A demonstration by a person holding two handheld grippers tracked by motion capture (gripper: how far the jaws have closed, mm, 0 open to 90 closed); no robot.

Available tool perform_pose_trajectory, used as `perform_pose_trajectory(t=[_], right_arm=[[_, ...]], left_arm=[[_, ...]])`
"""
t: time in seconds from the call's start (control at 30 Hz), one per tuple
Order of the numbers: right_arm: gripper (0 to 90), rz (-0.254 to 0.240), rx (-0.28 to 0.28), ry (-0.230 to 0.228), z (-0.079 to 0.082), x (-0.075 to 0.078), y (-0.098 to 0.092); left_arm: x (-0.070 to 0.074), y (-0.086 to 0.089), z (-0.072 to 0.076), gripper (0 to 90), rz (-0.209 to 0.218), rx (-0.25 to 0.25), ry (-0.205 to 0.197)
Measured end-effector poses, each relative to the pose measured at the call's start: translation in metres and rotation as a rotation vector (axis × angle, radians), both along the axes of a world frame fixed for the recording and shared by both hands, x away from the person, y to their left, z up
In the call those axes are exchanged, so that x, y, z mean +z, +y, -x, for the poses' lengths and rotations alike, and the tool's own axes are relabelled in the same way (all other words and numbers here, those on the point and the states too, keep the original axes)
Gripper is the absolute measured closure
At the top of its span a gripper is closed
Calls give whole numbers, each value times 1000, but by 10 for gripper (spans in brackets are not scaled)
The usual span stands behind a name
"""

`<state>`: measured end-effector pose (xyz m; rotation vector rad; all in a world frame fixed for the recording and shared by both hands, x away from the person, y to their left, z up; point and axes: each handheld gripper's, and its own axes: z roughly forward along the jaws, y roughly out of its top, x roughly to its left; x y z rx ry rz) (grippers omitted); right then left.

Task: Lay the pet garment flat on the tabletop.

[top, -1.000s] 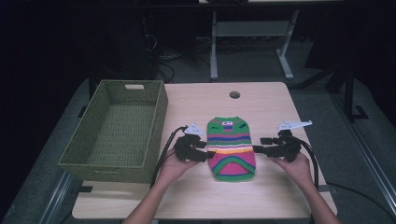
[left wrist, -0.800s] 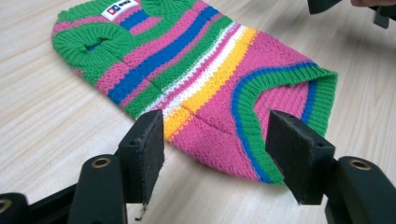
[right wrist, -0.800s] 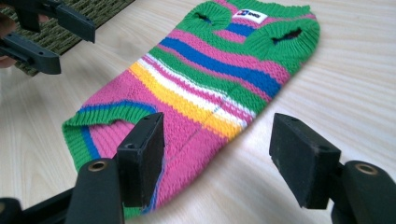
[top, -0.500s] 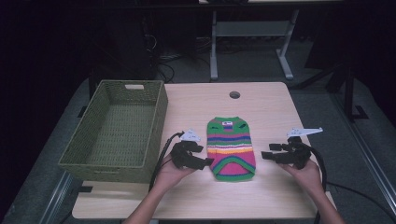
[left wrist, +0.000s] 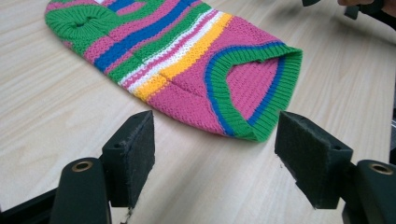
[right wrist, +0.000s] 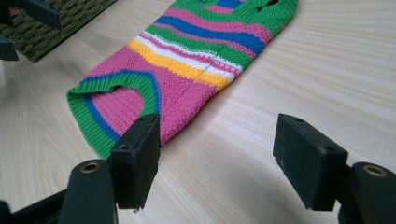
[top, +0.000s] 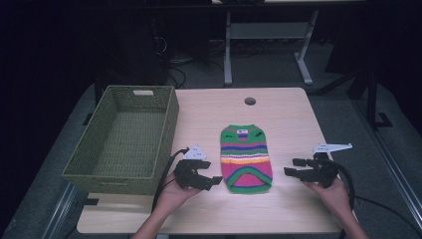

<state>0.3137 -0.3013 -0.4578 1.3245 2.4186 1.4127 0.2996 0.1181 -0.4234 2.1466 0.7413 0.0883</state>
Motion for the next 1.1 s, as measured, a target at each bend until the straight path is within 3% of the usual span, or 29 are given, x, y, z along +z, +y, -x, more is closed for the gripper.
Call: perform_pose_trajectory(t=[0.2, 0.3, 0.43, 0.5, 0.8, 0.97, 1.1], right_arm=[[306, 0, -2, -9, 9, -1, -4], [306, -30, -6, -22, 14, -1, -7], [304, -38, -14, -34, 19, -1, -8], [300, -35, -15, -34, 21, -3, -9], [288, -34, -24, -19, 34, -6, -14], [287, -18, -36, -33, 46, -7, -17], [287, -73, -47, -45, 54, -6, -22]], left_arm=[[-6, 4, 12, 268, -19, -7, -4], [-6, 6, 15, 253, -26, -9, 0], [-4, 10, 23, 252, -4, -1, -21], [-4, 12, 26, 252, 14, 8, -12], [-5, 21, 38, 246, 26, 12, -26], [-7, 23, 44, 244, 25, 9, -36], [-12, 26, 47, 242, 51, 17, -31]])
